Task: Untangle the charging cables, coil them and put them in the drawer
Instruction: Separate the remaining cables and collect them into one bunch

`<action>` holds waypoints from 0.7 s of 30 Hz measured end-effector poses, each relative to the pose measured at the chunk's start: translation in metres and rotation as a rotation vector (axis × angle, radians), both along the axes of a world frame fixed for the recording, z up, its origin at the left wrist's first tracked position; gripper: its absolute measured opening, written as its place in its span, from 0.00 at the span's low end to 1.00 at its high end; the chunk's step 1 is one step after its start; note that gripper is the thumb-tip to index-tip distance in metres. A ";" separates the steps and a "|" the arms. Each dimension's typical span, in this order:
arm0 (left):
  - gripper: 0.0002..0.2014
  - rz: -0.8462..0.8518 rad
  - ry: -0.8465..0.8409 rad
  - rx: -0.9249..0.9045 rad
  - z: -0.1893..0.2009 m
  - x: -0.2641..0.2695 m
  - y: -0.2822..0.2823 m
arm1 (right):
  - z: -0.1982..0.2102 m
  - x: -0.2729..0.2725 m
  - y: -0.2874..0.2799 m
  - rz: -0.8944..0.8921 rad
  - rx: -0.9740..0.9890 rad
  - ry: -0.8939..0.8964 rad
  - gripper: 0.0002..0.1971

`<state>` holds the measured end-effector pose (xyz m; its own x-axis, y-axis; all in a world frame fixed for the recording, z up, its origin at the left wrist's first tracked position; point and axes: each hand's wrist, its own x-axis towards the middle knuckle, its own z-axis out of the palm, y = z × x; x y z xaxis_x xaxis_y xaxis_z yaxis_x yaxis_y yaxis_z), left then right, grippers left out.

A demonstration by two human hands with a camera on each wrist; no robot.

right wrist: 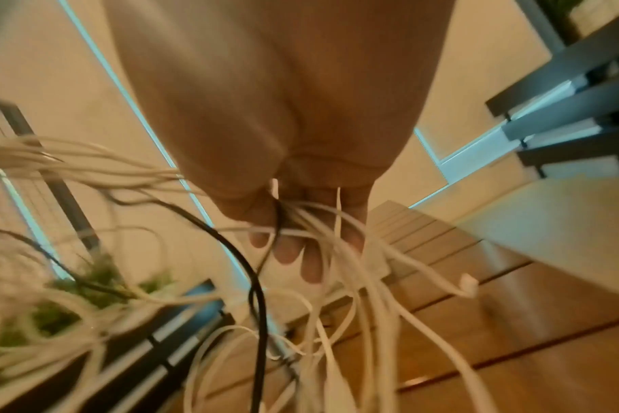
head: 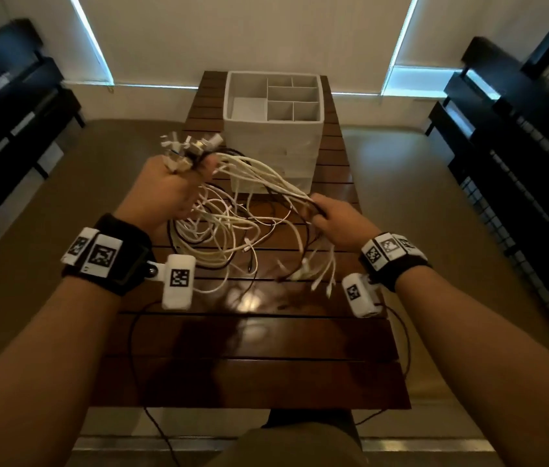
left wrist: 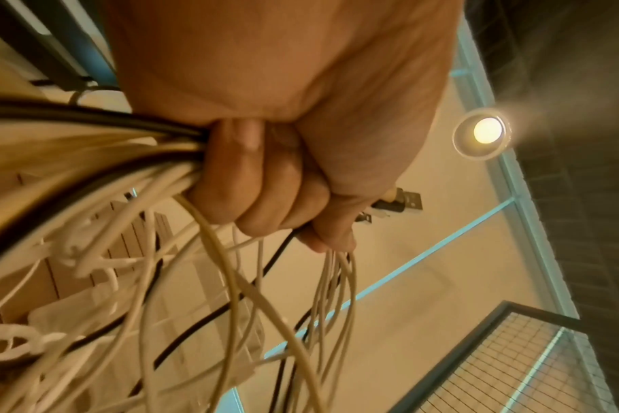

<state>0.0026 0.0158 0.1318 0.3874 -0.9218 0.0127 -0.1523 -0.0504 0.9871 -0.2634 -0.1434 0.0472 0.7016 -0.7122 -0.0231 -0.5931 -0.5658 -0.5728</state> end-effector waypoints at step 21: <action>0.12 0.030 0.043 0.020 -0.004 0.005 0.011 | -0.050 -0.042 -0.023 -0.337 -0.247 0.488 0.07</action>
<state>0.0081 0.0268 0.1278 0.4147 -0.9096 -0.0230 -0.1082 -0.0744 0.9913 -0.3059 -0.1665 -0.0028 0.3885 -0.9171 -0.0900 -0.9210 -0.3834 -0.0690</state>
